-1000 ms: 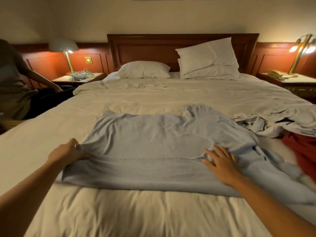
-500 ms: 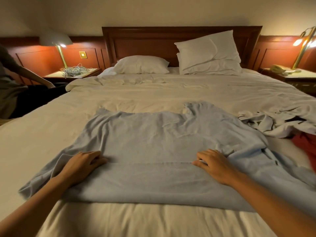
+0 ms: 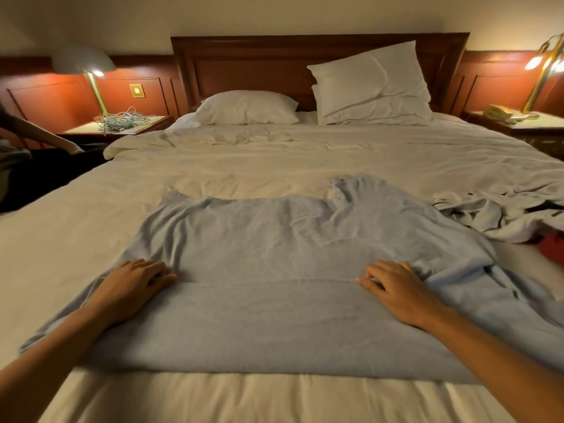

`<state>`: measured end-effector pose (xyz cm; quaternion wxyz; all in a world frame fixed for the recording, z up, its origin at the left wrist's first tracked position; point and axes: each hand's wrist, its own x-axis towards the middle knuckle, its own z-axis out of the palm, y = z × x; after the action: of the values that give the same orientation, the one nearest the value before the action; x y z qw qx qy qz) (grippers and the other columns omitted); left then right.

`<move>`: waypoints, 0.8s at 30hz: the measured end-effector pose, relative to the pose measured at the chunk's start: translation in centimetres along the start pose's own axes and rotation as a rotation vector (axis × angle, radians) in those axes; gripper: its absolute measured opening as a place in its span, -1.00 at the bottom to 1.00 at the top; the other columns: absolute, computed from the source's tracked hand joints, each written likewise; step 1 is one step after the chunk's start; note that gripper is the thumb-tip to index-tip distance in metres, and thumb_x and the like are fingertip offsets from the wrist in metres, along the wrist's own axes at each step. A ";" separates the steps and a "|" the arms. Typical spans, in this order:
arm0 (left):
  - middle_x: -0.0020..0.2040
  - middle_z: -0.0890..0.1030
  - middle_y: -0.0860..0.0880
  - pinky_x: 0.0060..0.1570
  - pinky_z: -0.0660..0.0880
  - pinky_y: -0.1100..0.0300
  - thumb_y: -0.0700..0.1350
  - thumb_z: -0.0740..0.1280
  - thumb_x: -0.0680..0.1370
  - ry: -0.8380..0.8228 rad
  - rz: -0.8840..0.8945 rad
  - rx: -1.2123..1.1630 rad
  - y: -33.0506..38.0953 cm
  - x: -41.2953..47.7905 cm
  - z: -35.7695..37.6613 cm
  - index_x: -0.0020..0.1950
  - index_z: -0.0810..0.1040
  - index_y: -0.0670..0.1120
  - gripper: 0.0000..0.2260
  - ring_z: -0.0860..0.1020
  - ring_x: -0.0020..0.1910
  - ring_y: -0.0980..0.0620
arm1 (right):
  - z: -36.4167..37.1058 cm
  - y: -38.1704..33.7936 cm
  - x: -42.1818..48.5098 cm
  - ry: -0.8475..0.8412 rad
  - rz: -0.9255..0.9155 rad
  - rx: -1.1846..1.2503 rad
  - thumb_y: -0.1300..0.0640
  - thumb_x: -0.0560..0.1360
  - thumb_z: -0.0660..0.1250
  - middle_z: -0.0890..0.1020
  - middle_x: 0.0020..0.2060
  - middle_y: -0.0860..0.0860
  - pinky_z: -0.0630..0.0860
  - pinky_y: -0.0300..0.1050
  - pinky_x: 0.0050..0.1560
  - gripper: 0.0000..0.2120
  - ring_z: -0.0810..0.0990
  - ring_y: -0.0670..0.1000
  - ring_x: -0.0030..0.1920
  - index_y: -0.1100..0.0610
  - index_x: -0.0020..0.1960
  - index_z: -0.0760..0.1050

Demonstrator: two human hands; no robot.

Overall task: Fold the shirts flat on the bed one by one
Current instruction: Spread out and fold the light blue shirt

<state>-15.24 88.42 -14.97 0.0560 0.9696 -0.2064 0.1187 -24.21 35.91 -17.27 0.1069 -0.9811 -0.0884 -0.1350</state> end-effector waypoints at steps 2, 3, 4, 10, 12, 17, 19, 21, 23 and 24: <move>-0.12 0.59 0.08 0.01 0.38 0.07 0.30 0.09 0.55 -0.023 -0.022 0.029 0.2 0.4 -0.1 -0.15 0.47 0.09 -0.66 0.56 -0.01 -0.03 | -0.4 0.4 -0.1 0.148 0.041 0.003 -0.23 0.58 0.21 0.55 -0.12 -0.07 0.31 -0.01 -0.04 -0.70 0.53 0.06 -0.06 -0.04 -0.12 0.52; -0.06 0.59 0.07 0.06 0.37 0.04 0.31 0.06 0.54 -0.040 -0.047 0.039 0.7 0.8 -0.1 -0.11 0.47 0.11 -0.65 0.54 0.04 -0.04 | -0.9 0.9 -0.1 0.216 0.100 -0.009 -0.13 0.59 0.28 0.56 -0.05 -0.03 0.33 0.01 -0.01 -0.81 0.53 0.10 -0.01 -0.04 -0.05 0.57; 0.01 0.57 0.05 0.12 0.35 0.01 0.32 0.05 0.55 -0.052 -0.080 0.030 1.4 1.2 0.0 -0.04 0.49 0.12 -0.64 0.51 0.09 -0.06 | -1.5 1.8 -0.2 0.234 0.187 -0.025 -0.09 0.59 0.29 0.57 0.03 0.00 0.35 0.04 0.05 -0.83 0.53 0.14 0.05 -0.03 0.04 0.59; 0.29 0.53 0.00 0.34 0.25 0.00 0.37 0.05 0.60 -0.029 -0.092 -0.337 13.0 4.9 2.0 0.22 0.56 0.12 -0.52 0.45 0.31 -0.08 | -5.8 7.0 -0.9 -0.229 0.455 0.187 -0.31 0.44 0.32 0.63 0.01 -0.02 0.43 0.07 0.19 -0.63 0.57 0.11 0.13 -0.07 0.05 0.55; 0.34 0.51 0.04 0.39 0.26 0.05 0.41 0.00 0.57 -0.081 -0.039 -0.426 18.4 6.0 3.4 0.29 0.54 0.14 -0.45 0.43 0.38 -0.02 | -7.0 7.5 -0.1 -0.330 0.450 0.183 -0.33 0.39 0.40 0.58 -0.01 -0.05 0.43 0.03 0.16 -0.57 0.56 0.11 0.14 -0.04 0.07 0.52; 0.61 0.17 0.08 0.56 -0.04 0.02 0.46 -0.13 0.49 -0.152 -0.046 -0.281 23.8 6.4 6.2 0.54 0.25 0.25 -0.32 0.05 0.60 0.04 | -8.4 7.8 3.9 -0.062 0.305 0.148 -0.10 0.44 0.49 0.63 -0.04 0.08 0.42 0.14 0.18 -0.73 0.57 0.19 0.11 0.05 -0.08 0.49; 0.61 0.16 0.10 0.56 -0.04 0.06 0.45 -0.15 0.48 -0.138 -0.050 -0.288 23.5 6.3 6.3 0.55 0.23 0.26 -0.32 0.05 0.60 0.05 | -8.3 7.0 5.0 0.119 0.198 0.013 -0.07 0.49 0.43 0.57 0.09 0.04 0.36 0.19 0.22 -0.77 0.50 0.19 0.19 0.01 0.08 0.57; 0.61 0.17 0.10 0.55 -0.04 0.08 0.42 -0.12 0.51 -0.131 -0.050 -0.273 23.4 6.4 6.3 0.55 0.23 0.27 -0.36 0.05 0.60 0.06 | -8.2 6.0 4.7 0.163 0.208 -0.032 -0.11 0.55 0.34 0.45 0.28 0.00 0.26 0.20 0.30 -0.64 0.39 0.16 0.32 -0.09 0.32 0.49; 0.61 0.17 0.10 0.55 -0.03 0.08 0.39 -0.10 0.53 -0.141 -0.058 -0.242 23.5 6.5 6.4 0.56 0.21 0.26 -0.39 0.05 0.60 0.06 | -8.1 5.8 2.6 0.142 0.302 -0.019 -0.14 0.56 0.31 0.33 0.43 0.00 0.23 0.22 0.35 -0.54 0.30 0.17 0.42 -0.13 0.44 0.37; 0.60 0.17 0.10 0.55 -0.04 0.08 0.38 -0.09 0.54 -0.144 -0.059 -0.237 23.7 6.5 6.4 0.56 0.21 0.26 -0.39 0.05 0.60 0.06 | -8.0 6.1 0.9 0.120 0.372 -0.021 -0.14 0.56 0.31 0.29 0.46 0.02 0.26 0.23 0.35 -0.50 0.29 0.20 0.43 -0.13 0.46 0.34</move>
<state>-17.95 63.40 -18.09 0.1587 0.9678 -0.1939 0.0221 -24.09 28.30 -10.59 0.1251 -0.9718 0.1021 -0.1720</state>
